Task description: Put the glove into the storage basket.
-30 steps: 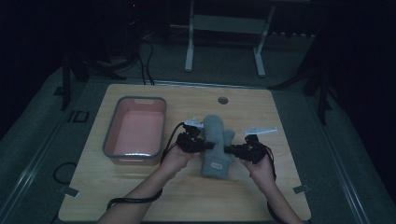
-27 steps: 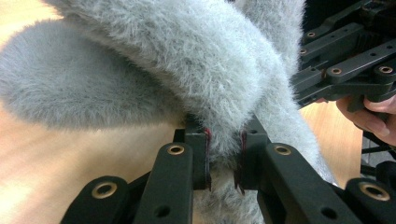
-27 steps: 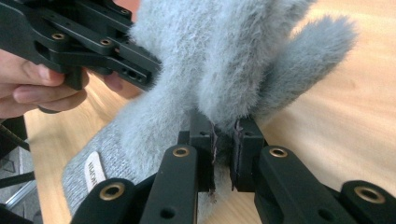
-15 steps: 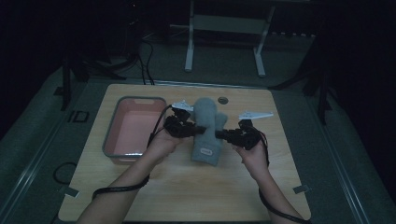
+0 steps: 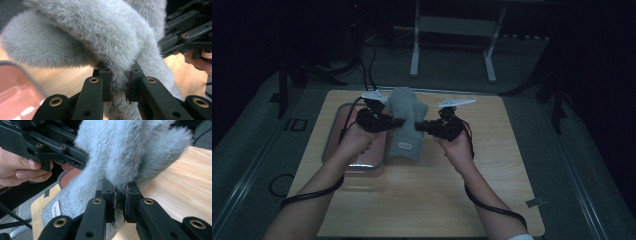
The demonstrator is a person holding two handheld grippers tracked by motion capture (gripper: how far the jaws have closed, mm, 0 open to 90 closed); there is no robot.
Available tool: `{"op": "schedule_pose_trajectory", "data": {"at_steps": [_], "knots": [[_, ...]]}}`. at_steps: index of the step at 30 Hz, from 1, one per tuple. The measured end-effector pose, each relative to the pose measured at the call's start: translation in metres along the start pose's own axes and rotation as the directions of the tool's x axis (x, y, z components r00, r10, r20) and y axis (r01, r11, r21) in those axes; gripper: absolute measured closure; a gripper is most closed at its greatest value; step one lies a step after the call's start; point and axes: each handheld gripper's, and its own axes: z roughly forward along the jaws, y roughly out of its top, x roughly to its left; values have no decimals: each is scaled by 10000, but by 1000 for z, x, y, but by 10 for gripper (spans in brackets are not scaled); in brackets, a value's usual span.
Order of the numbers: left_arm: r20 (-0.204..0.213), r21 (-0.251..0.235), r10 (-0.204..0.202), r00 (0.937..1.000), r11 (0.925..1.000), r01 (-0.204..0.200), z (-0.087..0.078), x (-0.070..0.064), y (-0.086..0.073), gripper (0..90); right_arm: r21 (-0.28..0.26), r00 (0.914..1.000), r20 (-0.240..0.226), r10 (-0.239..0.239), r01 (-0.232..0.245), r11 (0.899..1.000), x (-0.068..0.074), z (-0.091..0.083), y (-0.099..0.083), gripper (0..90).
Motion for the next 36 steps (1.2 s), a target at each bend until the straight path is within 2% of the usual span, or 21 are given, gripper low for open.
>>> {"op": "schedule_pose_trajectory", "data": {"at_steps": [1, 4, 10, 11, 12, 15, 16, 19, 21, 23, 25, 26, 27, 28, 29, 30, 31, 33, 34, 36], "knots": [[0, 0, 0, 10000, 10000, 0, 0, 0, 0, 798, 0, 10000, 0, 0, 0, 10000, 0, 0, 0, 820], [-359, -49, -165, 9992, 9999, 163, -24, 14, -5, 798, 112, 9994, -239, -251, 254, 9996, 12, 21, 16, 820], [-963, -98, -519, 9940, 9986, 512, -53, 36, -15, 798, 176, 9976, -559, -410, 421, 9990, 29, 58, 33, 820], [-963, -98, -519, 9940, 9986, 512, -53, 36, -15, 798, 192, 9972, -626, -415, 428, 9989, 31, 64, 35, 820], [-1154, -90, -627, 9913, 9980, 621, -60, 44, -19, 798, 233, 9970, -645, -431, 447, 9987, 33, 70, 37, 820], [-1212, -67, -706, 9901, 9975, 703, -63, 48, -21, 797, 248, 9967, -660, -466, 483, 9985, 35, 76, 39, 820], [-1379, 17, -975, 9856, 9951, 987, -66, 61, -30, 798, 369, 9966, -675, -462, 488, 9981, 38, 97, 40, 820], [-1425, 200, -1248, 9819, 9915, 1289, -61, 75, -42, 798, 581, 9973, -664, -316, 354, 9977, 36, 114, 36, 820], [-1401, 374, -1573, 9776, 9858, 1639, -53, 86, -52, 797, 838, 9983, -550, -207, 253, 9962, 33, 127, 30, 820], [-1462, 533, -1735, 9739, 9817, 1829, -46, 92, -59, 797, 1053, 9990, -405, -164, 206, 9942, 30, 137, 25, 820], [-1605, 712, -1946, 9677, 9755, 2079, -37, 99, -67, 797, 1284, 9997, -223, 26, 3, 9917, 27, 148, 18, 820], [-1605, 712, -1946, 9677, 9755, 2079, -37, 99, -67, 797, 1284, 9997, -223, 26, 3, 9917, 27, 148, 18, 820], [-1702, 888, -2032, 9642, 9714, 2203, -32, 102, -71, 797, 1575, 9997, -32, 260, -251, 9872, 23, 160, 9, 820], [-1865, 1123, -2191, 9577, 9637, 2423, -25, 106, -77, 797, 1669, 9996, 47, 270, -274, 9856, 23, 164, 7, 820], [-1921, 1174, -2226, 9558, 9617, 2475, -23, 107, -79, 797, 1813, 9995, 178, 261, -289, 9830, 22, 169, 3, 820], [-1984, 1283, -2336, 9519, 9566, 2615, -20, 108, -81, 797, 1876, 9994, 241, 265, -306, 9818, 21, 172, 1, 820], [-1984, 1283, -2336, 9519, 9566, 2615, -20, 108, -81, 796, 1876, 9994, 241, 265, -306, 9818, 21, 172, 1, 820], [-2092, 1463, -2430, 9472, 9499, 2760, -14, 111, -85, 796, 2092, 9987, 414, 295, -375, 9772, 19, 178, -4, 820], [-2250, 1666, -2514, 9414, 9420, 2914, -8, 113, -88, 795, 2304, 9974, 627, 342, -478, 9719, 18, 184, -7, 820], [-2403, 1916, -2433, 9397, 9372, 2916, -2, 115, -90, 794, 2561, 9947, 983, 314, -558, 9651, 19, 190, -10, 819]]}}
